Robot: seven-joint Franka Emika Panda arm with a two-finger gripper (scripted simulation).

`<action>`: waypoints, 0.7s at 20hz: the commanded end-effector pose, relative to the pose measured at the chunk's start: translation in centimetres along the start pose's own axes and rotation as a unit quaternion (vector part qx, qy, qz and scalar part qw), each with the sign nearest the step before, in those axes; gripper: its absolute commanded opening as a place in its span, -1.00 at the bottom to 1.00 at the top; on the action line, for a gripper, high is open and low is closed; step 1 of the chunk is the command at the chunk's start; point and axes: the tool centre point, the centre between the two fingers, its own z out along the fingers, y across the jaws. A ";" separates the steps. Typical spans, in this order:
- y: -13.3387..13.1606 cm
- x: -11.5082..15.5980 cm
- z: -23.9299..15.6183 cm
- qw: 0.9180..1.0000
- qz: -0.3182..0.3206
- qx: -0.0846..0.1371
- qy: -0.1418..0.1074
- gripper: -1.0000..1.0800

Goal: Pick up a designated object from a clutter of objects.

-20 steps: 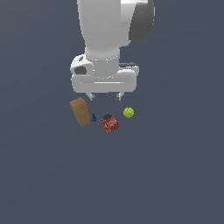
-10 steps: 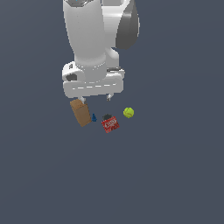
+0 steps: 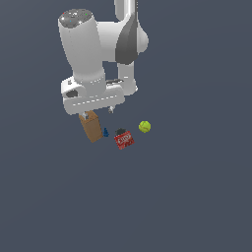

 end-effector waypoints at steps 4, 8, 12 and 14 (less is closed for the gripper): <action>1.6 -2.3 1.7 0.999 -0.047 0.000 -0.001 0.92; 2.6 -4.0 2.9 0.997 -0.081 0.000 -0.002 0.92; 3.4 -5.7 4.0 0.993 -0.114 0.001 -0.003 0.92; 3.8 -6.4 4.5 0.992 -0.128 0.001 -0.003 0.92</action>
